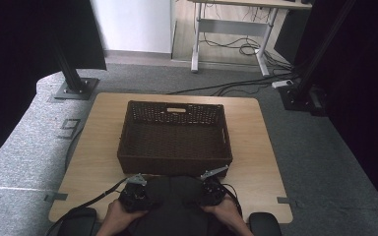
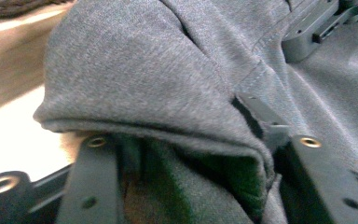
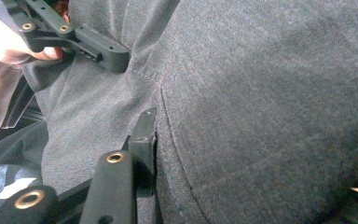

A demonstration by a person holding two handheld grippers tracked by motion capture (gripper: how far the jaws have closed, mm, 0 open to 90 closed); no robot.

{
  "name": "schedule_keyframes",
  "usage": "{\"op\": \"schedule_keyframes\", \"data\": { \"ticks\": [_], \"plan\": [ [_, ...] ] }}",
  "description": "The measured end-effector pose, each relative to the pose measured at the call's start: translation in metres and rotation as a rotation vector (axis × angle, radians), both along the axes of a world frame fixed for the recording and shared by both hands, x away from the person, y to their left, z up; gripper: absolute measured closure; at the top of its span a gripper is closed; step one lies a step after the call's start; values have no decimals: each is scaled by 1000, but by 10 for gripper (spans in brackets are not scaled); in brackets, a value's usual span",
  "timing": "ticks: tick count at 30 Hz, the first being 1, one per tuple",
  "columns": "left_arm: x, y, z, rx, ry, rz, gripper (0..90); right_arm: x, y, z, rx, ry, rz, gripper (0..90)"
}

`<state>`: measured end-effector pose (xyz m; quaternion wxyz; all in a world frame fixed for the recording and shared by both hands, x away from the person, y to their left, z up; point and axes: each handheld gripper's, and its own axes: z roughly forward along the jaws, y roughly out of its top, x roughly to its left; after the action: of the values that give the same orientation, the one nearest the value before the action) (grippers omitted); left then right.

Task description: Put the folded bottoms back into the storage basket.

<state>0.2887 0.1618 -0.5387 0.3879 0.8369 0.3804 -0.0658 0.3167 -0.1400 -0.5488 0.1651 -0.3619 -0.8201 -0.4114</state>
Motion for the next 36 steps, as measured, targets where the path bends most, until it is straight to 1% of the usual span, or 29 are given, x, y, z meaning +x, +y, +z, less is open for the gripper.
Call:
{"op": "schedule_keyframes", "data": {
  "ticks": [2,4,9,12,19,22,24,28,31,36],
  "plan": [
    [0,0,0,-12,2,-5,562,-1,-1,-1,12,6,-7,553],
    [-2,1,0,-18,-12,-10,594,-3,-2,-2,27,5,-13,565],
    [-2,4,6,-53,-23,-26,627,-8,-4,2,46,-33,-11,594],
    [-2,7,12,-77,-35,-32,634,-10,-5,6,57,-56,-10,603],
    [-4,14,25,-134,-76,-46,640,-15,-5,21,61,-139,-6,618],
    [-4,15,30,-148,-97,-54,642,-17,-5,28,66,-169,-2,622],
    [-4,16,33,-160,-100,-56,643,-17,-5,31,69,-185,-2,624],
    [-3,16,39,-168,-112,-66,645,-16,-6,36,68,-211,3,626],
    [-1,16,44,-192,-117,-71,647,-15,-8,40,81,-228,3,632],
    [-1,16,55,-205,-141,-83,650,-15,-10,51,87,-268,6,646]
  ]
}}
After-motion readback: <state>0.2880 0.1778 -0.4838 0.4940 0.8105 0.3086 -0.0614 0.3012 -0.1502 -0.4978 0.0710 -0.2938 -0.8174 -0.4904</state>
